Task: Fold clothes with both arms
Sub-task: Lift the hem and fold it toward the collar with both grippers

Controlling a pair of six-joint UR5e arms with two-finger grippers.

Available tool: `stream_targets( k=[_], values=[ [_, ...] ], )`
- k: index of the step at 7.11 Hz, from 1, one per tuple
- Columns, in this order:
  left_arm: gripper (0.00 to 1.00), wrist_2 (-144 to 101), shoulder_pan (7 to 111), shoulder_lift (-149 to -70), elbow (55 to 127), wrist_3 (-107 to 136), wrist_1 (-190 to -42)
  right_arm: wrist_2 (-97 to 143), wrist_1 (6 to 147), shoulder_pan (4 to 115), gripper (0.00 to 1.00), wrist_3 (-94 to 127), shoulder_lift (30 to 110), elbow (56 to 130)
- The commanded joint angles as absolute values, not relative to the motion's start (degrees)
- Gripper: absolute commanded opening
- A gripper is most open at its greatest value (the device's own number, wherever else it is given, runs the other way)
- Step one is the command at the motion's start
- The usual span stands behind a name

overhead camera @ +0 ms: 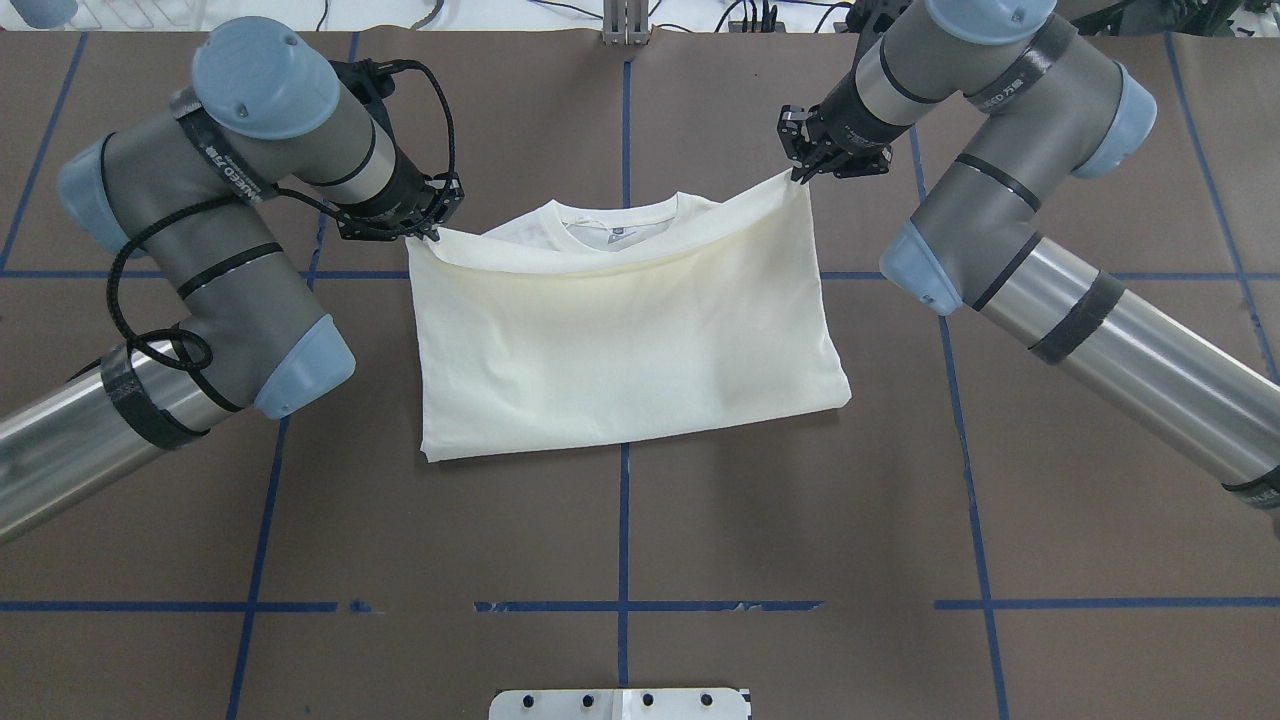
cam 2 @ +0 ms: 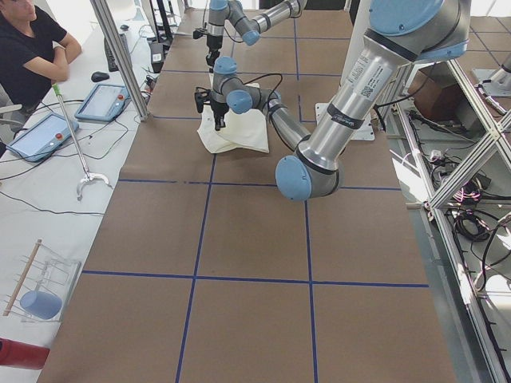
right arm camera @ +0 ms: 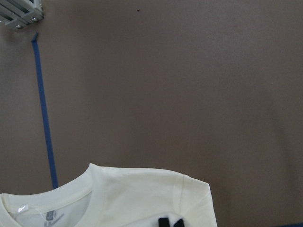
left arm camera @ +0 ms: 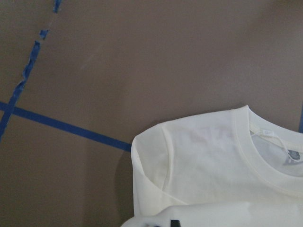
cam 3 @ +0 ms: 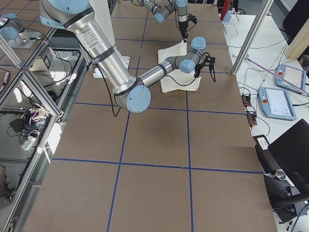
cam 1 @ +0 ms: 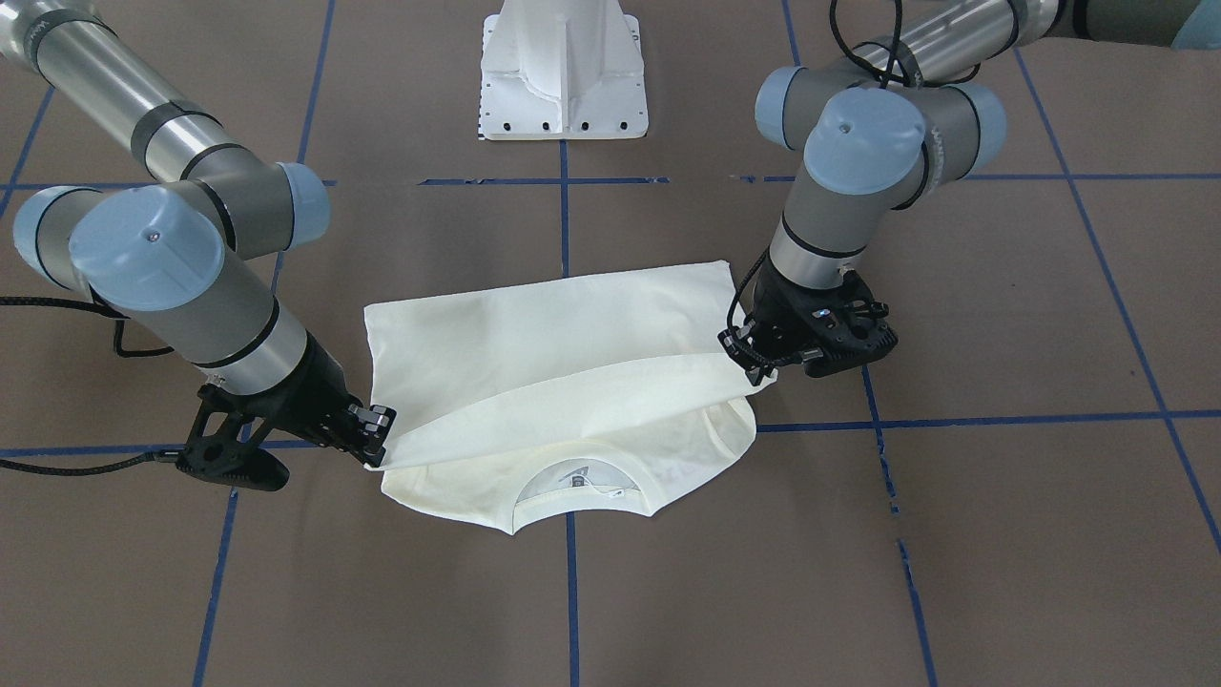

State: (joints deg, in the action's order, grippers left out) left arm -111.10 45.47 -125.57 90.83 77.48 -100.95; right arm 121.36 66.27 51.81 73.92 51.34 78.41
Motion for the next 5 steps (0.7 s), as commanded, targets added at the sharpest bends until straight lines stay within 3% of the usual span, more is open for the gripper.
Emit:
stream_targets(
  k=[1,5],
  values=[
    [0.0,-110.92,46.14,-125.77,85.8,76.47,-105.98,121.29,66.09,52.03,0.0,73.74,51.15,76.38],
    [0.0,-110.92,46.14,-125.77,84.11,76.29,-106.08,121.29,66.09,52.47,0.0,73.83,51.5,75.15]
  ],
)
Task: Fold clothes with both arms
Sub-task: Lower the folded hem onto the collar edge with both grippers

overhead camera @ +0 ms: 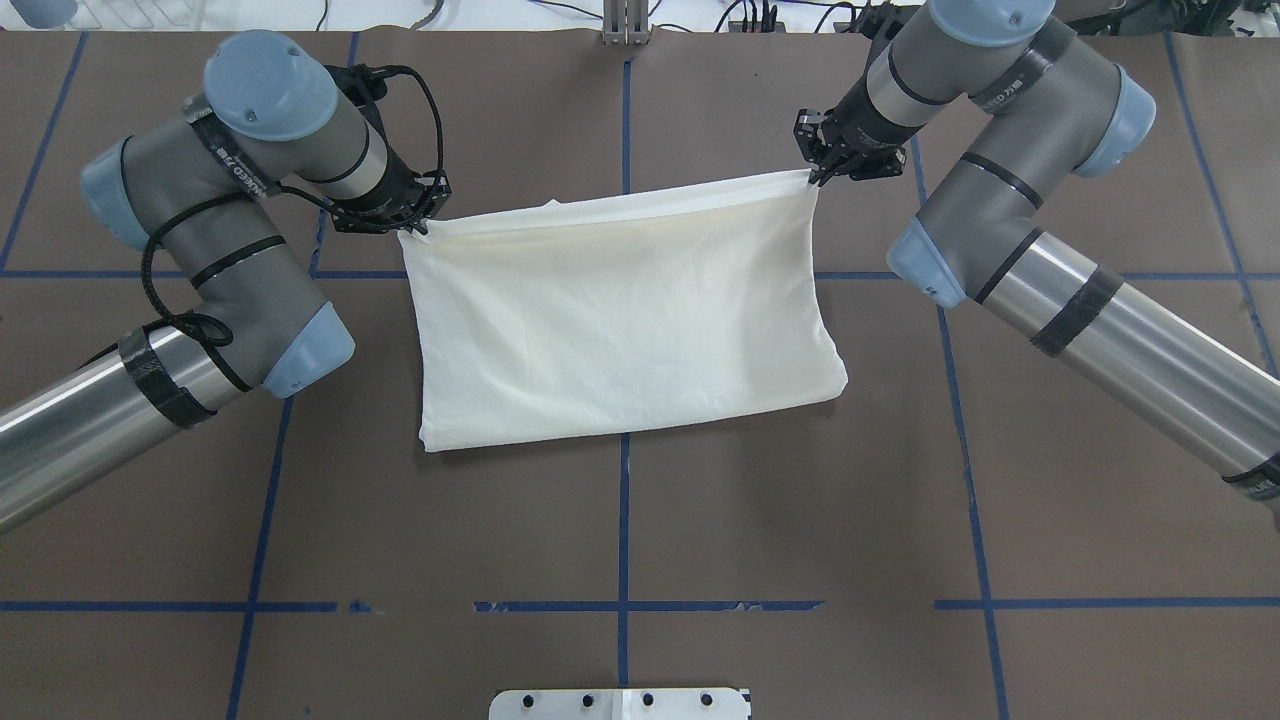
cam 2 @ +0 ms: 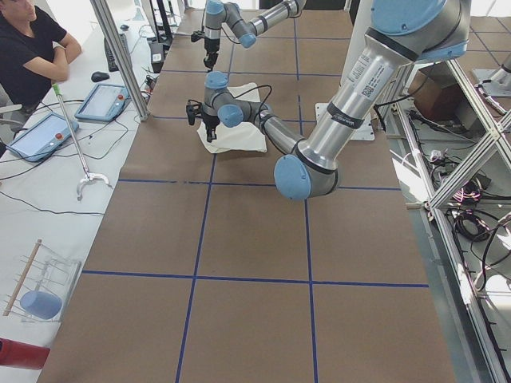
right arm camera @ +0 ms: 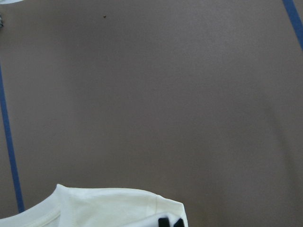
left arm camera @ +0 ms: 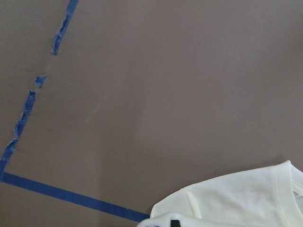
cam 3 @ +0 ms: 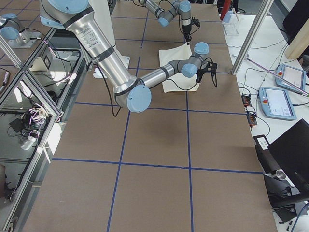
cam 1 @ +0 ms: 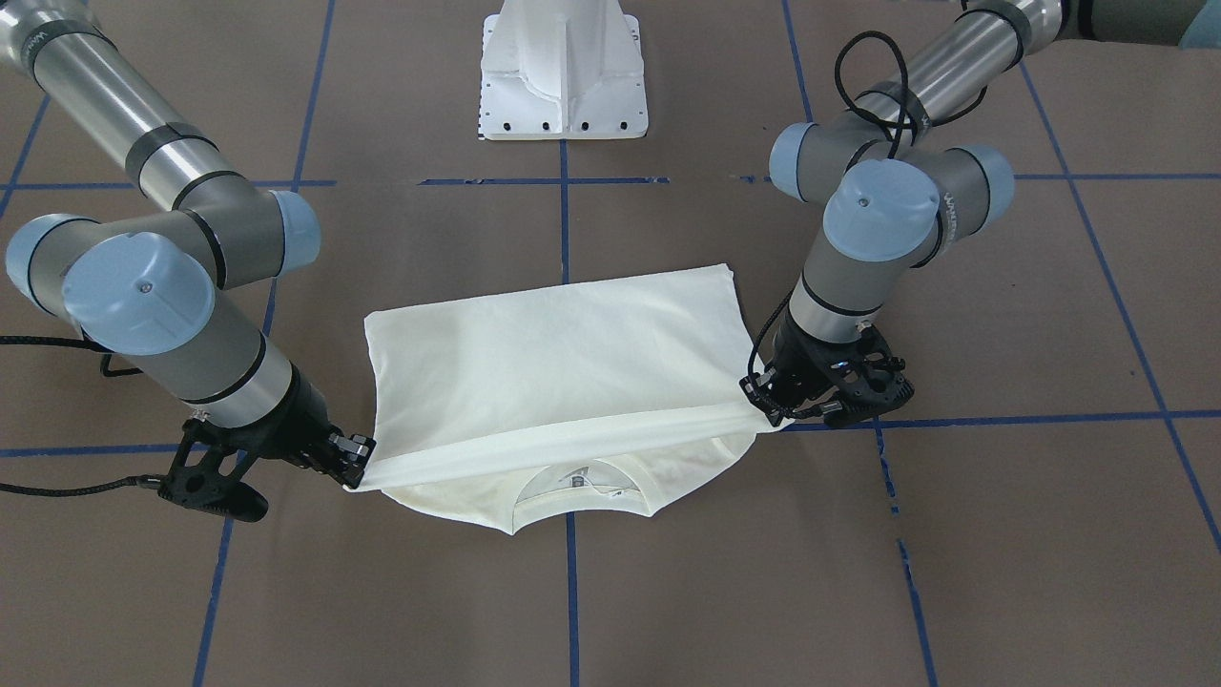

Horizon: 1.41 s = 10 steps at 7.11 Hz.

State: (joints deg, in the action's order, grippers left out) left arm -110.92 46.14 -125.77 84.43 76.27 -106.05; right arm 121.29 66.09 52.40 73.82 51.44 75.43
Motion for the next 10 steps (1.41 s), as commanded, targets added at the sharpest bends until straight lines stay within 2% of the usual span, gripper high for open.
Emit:
stream_targets(
  k=[1,6,7,8,10],
  values=[
    [0.0,-110.92,46.14,-126.38,84.11,76.64,-106.08,121.29,66.09,52.3,0.0,73.83,51.16,75.15],
    [0.01,-110.92,45.88,-127.44,84.02,77.08,-105.82,121.2,61.96,49.92,0.0,73.83,51.94,75.24],
    [0.96,-110.83,45.79,-127.35,83.85,76.82,-105.91,121.11,61.96,50.01,0.46,73.83,52.38,75.15],
    [1.0,-110.83,45.79,-127.53,83.93,76.9,-105.56,121.11,61.79,50.01,0.99,73.48,52.9,75.15],
    [1.0,-110.83,45.88,-127.35,84.2,76.82,-105.29,121.64,58.55,50.54,1.0,69.44,55.71,76.8]
  ],
)
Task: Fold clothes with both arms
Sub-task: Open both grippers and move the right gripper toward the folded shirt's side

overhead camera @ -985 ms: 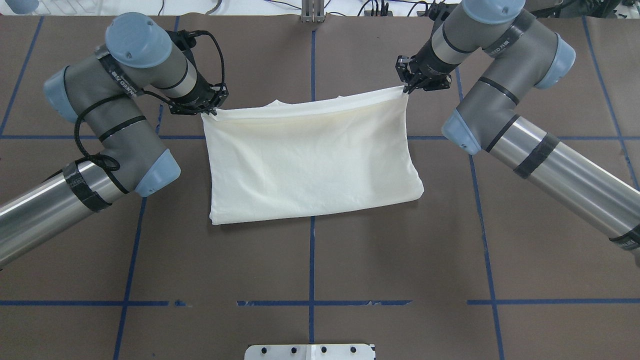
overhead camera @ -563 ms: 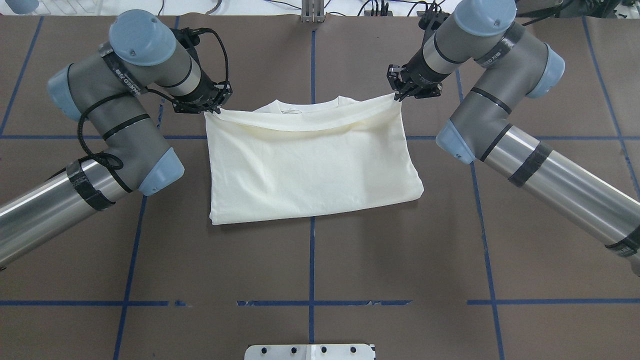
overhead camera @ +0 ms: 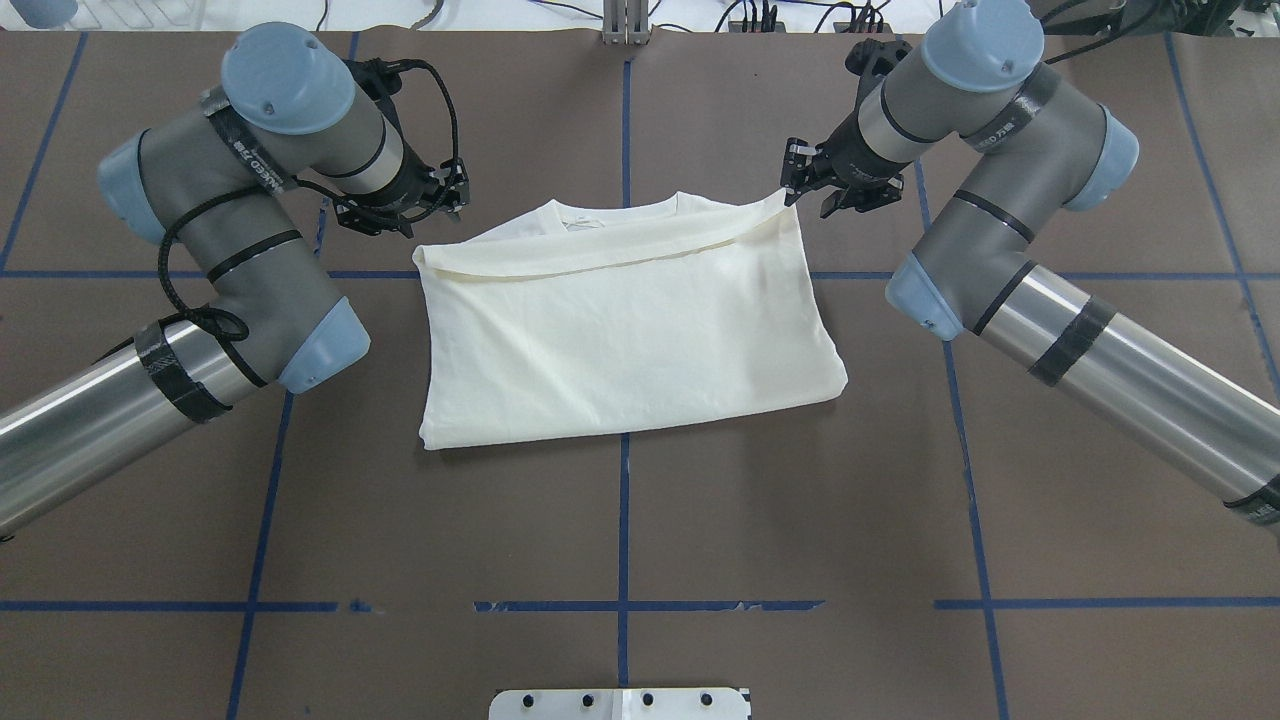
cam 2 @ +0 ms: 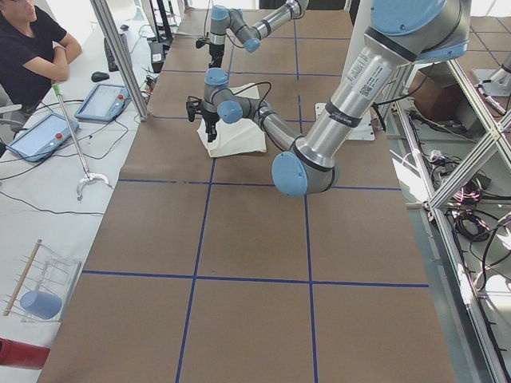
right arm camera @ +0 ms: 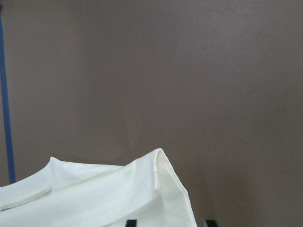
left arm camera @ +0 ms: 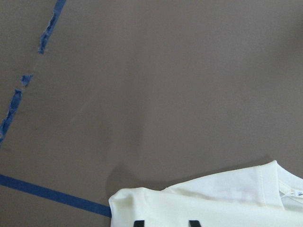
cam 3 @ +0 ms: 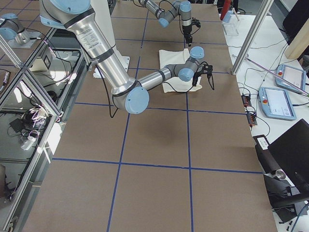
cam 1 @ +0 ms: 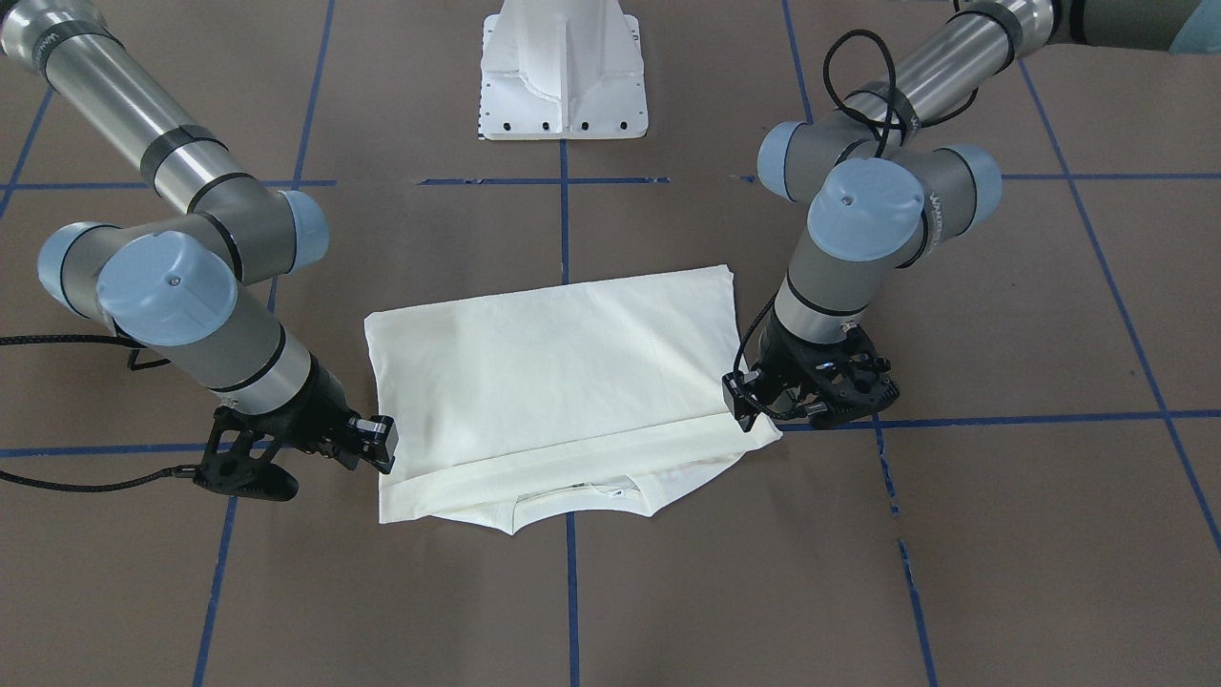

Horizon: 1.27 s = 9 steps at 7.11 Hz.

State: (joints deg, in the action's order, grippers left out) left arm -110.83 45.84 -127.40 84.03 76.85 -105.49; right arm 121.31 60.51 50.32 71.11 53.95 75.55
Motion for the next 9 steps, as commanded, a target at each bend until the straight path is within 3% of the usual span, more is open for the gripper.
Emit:
stream_targets(
  k=[1,4,6,7,8,9],
  values=[
    [1.0,-110.83,45.88,-127.44,84.46,76.9,-105.21,121.47,58.8,50.54,1.0,70.22,58.16,81.51],
    [1.0,-110.83,45.88,-127.62,85.6,77.08,-105.12,115.69,59.15,41.53,1.0,71.72,70.98,95.24],
    [1.0,-110.83,45.88,-127.35,85.69,76.99,-105.21,111.29,59.59,35.88,1.0,71.72,71.89,95.01],
    [1.0,-110.92,45.88,-127.35,85.78,76.99,-105.21,111.27,59.59,35.51,0.93,71.72,71.89,94.92],
    [1.0,-110.92,45.88,-127.44,85.87,76.99,-105.21,111.79,60.72,35.51,0.43,71.63,71.72,95.1],
    [1.0,-111.0,45.88,-127.35,85.87,76.99,-105.21,112.06,60.82,35.51,0.03,71.54,71.63,95.18]
  ],
)
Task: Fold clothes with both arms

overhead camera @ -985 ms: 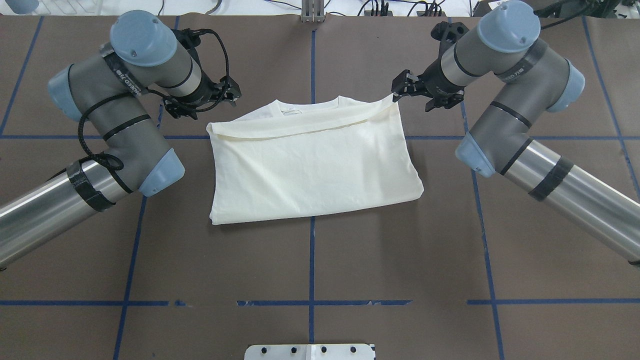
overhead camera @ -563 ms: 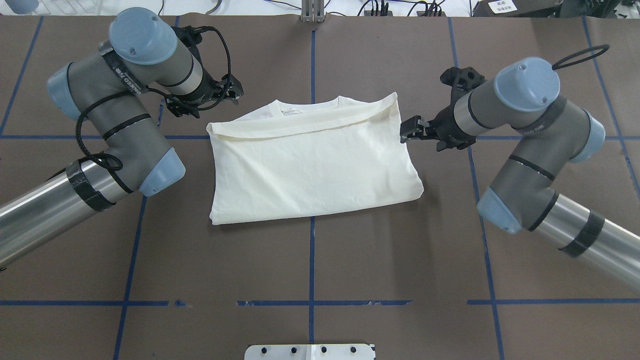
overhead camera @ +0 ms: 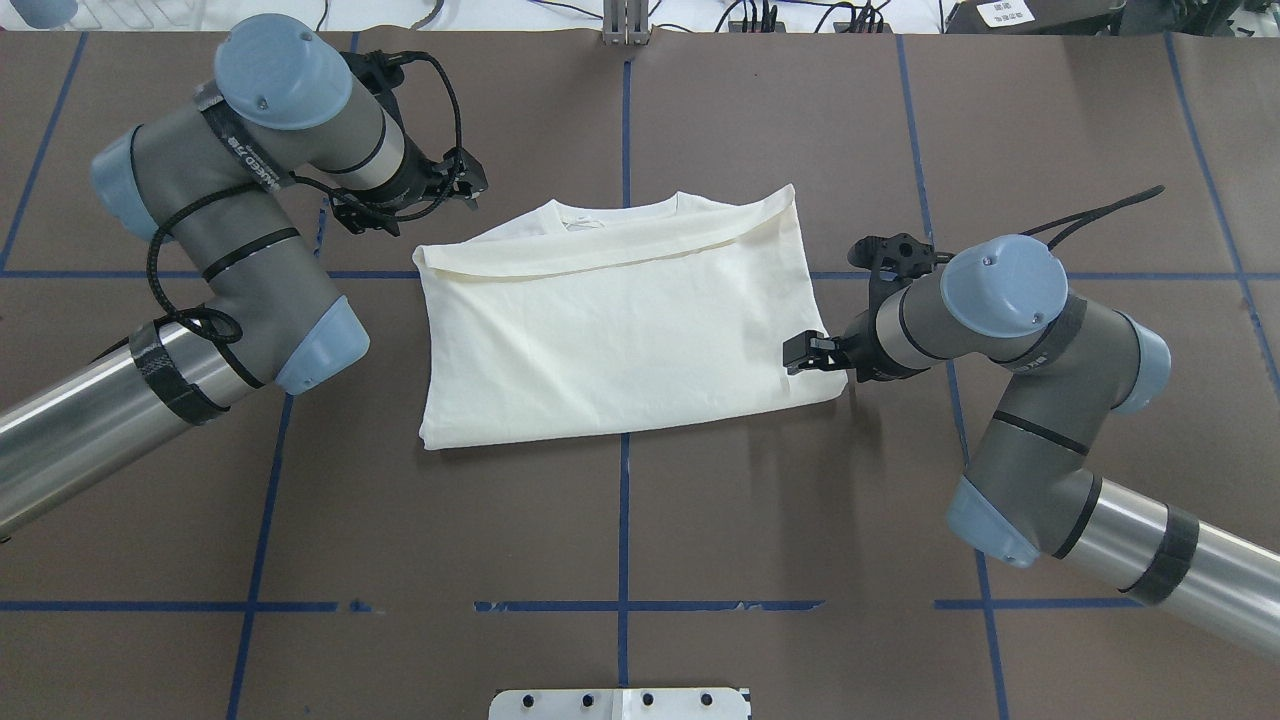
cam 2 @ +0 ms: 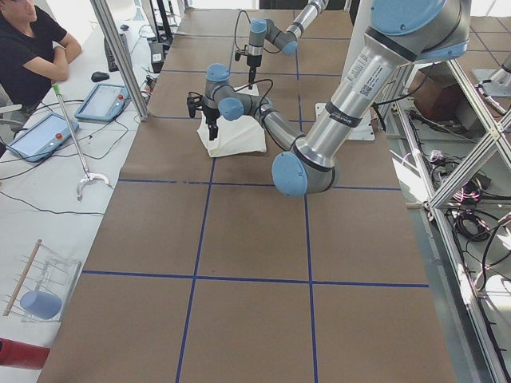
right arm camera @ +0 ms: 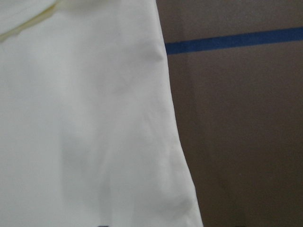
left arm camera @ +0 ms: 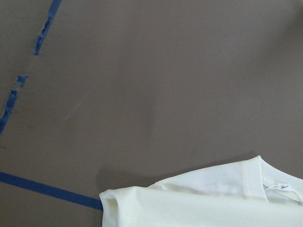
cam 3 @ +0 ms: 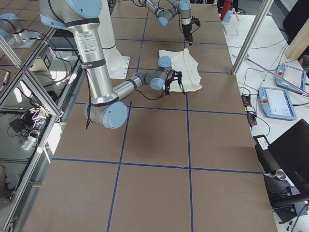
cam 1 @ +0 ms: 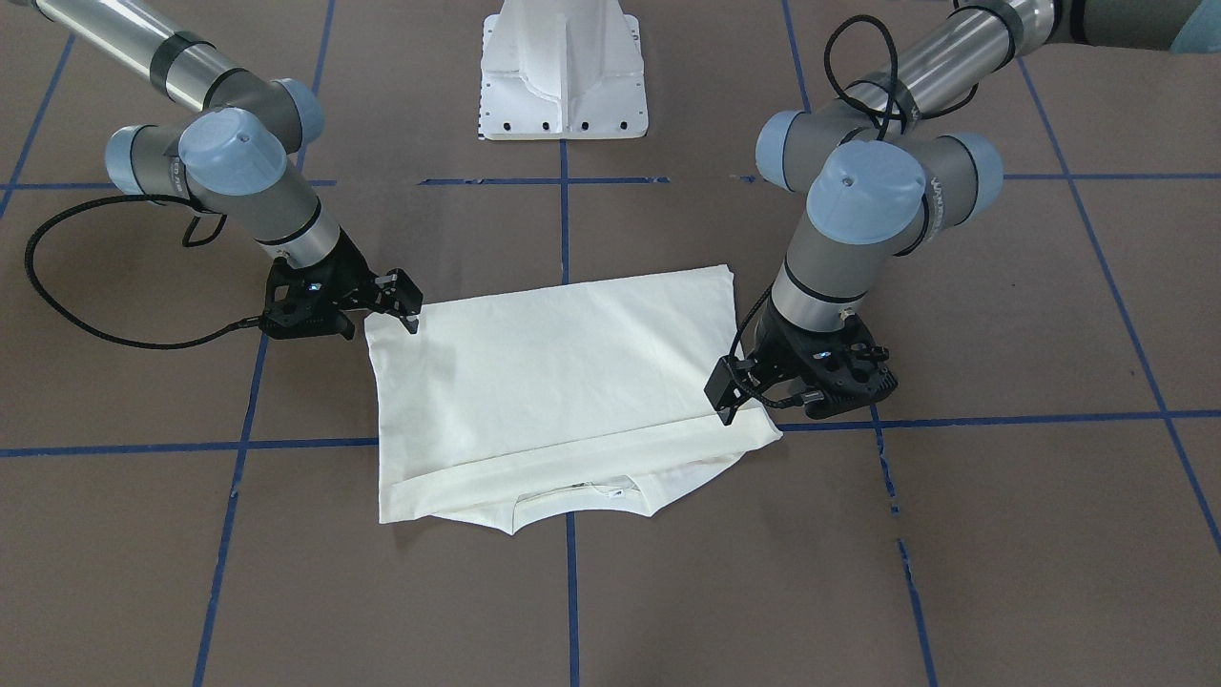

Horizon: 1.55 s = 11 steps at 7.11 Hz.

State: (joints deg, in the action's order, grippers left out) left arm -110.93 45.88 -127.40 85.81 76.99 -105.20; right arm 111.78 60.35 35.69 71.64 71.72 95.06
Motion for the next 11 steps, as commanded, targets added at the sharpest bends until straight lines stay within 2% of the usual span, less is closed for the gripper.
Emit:
stream_targets(
  k=[1,4,5,6,9,11],
  values=[
    [0.99,-111.01,45.88,-127.44,85.87,77.08,-105.29,112.15,60.82,35.59,0.0,70.85,71.72,95.19],
    [0.99,-111.18,45.88,-127.71,86.04,78.22,-105.82,111.71,60.12,35.68,0.0,70.84,73.82,96.06],
    [0.99,-111.18,45.88,-127.71,86.13,78.31,-105.82,112.23,60.29,35.68,0.0,70.84,74.96,98.41],
    [0.99,-111.18,45.88,-127.71,86.31,78.31,-105.73,112.32,60.55,33.94,0.0,71.54,79.76,104.01],
    [0.99,-110.83,45.35,-127.09,87.54,80.86,-105.73,111.18,60.38,19.31,0.0,75.9,102.24,124.39],
    [0.99,-110.74,45.26,-127.09,87.8,80.77,-105.73,103.52,60.38,1.06,0.0,87.66,102.92,128.05]
  ],
)
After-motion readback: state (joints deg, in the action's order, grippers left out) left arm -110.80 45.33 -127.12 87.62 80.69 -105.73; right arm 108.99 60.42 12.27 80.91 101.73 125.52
